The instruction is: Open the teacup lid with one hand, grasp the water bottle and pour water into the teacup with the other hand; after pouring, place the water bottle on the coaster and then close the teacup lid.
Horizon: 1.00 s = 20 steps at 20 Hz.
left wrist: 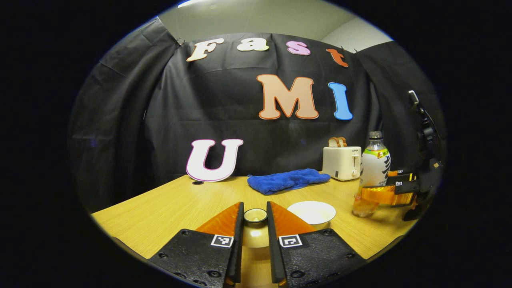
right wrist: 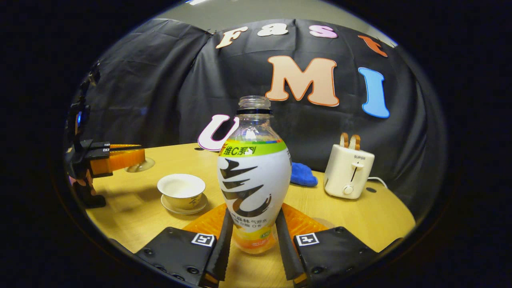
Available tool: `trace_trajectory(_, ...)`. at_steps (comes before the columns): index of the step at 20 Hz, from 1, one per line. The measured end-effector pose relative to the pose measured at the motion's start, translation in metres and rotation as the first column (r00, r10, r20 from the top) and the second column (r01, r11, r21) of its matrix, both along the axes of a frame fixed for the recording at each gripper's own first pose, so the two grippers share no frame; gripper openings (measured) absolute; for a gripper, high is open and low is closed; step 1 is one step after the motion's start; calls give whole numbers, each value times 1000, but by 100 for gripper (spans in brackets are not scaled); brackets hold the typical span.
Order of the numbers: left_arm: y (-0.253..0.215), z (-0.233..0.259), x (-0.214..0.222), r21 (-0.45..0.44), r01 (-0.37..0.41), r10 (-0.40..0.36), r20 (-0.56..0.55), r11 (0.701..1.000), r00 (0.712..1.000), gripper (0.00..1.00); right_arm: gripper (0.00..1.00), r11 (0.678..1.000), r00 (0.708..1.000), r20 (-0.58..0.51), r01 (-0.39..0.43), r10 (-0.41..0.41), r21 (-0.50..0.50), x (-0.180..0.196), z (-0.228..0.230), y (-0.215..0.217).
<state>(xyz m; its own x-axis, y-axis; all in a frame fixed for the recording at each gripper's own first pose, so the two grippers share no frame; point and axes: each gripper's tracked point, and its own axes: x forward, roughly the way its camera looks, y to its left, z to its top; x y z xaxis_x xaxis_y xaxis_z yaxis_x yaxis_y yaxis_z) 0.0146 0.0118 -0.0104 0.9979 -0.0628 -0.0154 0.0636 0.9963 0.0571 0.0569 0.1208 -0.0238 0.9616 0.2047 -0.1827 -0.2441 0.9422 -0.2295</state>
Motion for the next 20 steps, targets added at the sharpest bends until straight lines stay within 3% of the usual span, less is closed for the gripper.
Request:
trace_trajectory(3,0,0,1,-1,0,0,1,1000,1000,27,58,998,997,73,25,-20,-59,2,38,-4)
trace_trajectory(6,-1,0,0,-1,3,-3,-1,1000,1000,27,59,977,984,173,72,-37,-203,7,77,-12)
trace_trajectory(13,-2,-2,1,-1,5,-5,0,1000,1000,27,58,849,952,305,183,-27,-495,20,124,-13)
trace_trajectory(16,-2,-1,0,-1,5,-5,-1,1000,1000,27,58,753,941,336,205,23,-626,19,118,-3)
trace_trajectory(20,-1,0,0,-1,1,-1,-1,1000,1000,27,58,555,946,293,173,136,-814,32,80,21)
